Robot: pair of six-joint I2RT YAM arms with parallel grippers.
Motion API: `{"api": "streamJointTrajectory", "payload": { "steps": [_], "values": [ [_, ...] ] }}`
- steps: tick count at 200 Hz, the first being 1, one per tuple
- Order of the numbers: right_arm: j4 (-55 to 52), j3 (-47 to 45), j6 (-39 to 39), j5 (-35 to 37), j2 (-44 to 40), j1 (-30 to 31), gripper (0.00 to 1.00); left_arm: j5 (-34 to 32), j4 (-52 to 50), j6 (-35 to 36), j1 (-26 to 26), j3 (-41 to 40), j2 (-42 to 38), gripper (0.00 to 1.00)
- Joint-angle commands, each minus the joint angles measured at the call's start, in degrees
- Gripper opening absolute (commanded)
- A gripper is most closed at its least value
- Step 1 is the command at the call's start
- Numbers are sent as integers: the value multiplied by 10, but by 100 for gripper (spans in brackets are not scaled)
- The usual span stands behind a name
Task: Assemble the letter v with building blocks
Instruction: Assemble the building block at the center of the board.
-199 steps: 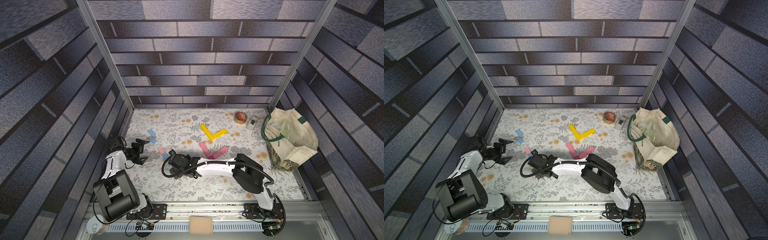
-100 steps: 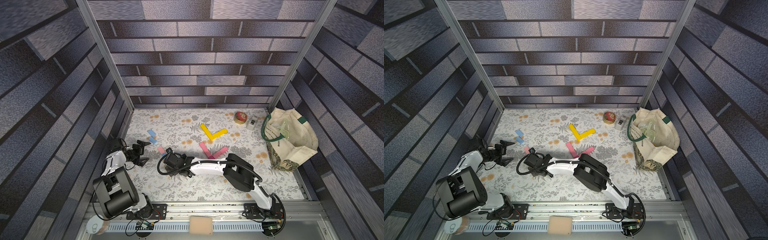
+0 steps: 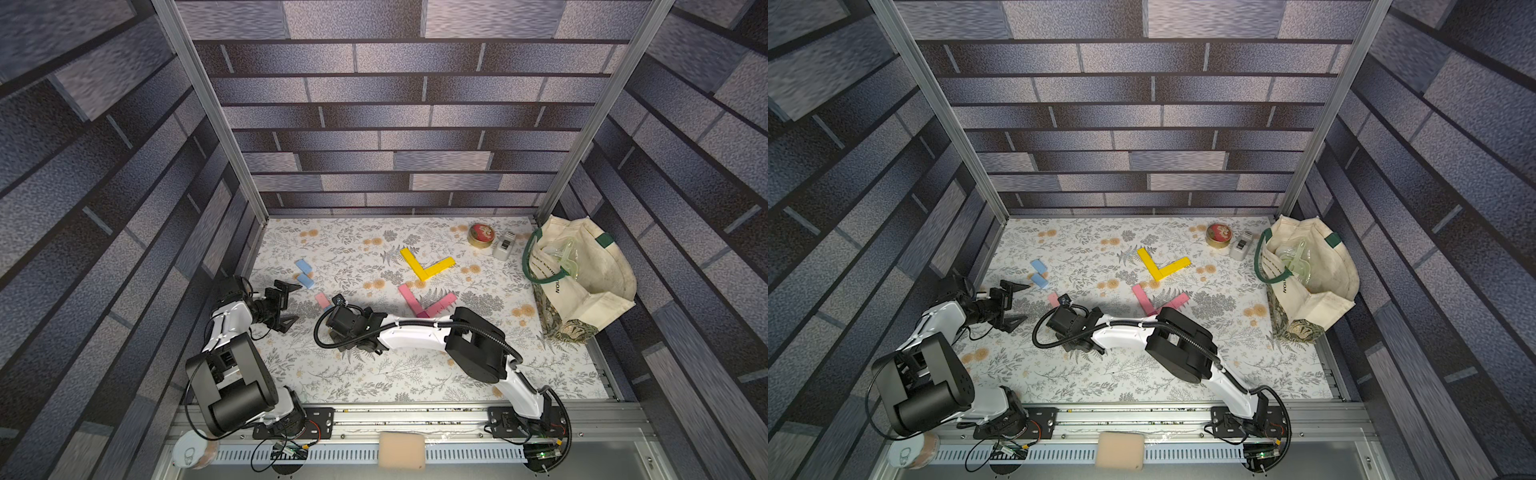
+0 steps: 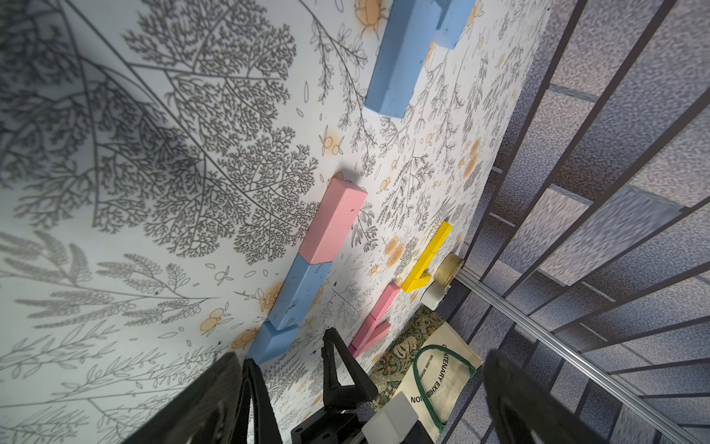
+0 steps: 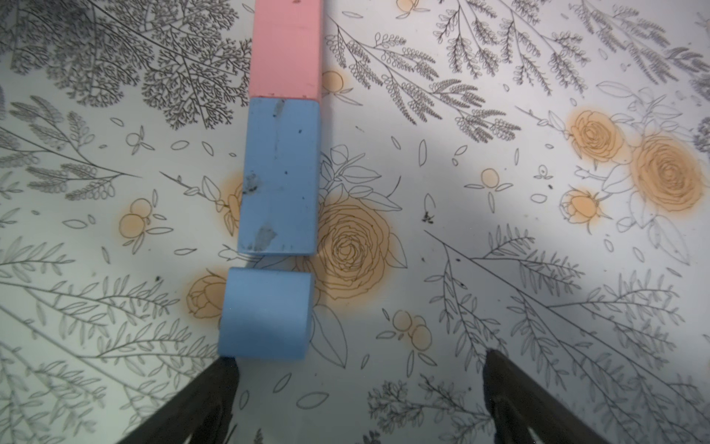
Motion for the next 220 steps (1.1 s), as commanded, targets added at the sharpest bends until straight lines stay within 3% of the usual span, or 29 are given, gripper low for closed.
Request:
{"api": "streamJointTrajectory", "payload": {
  "steps": [1,220],
  "values": [
    [-30,10,9,11,20,-5,100,-1,-9,19,2,-7,0,100],
    [-35,-31,5,-1,-10,-23,100,-20,-9,14,-26,-1,3,100]
  ]
}}
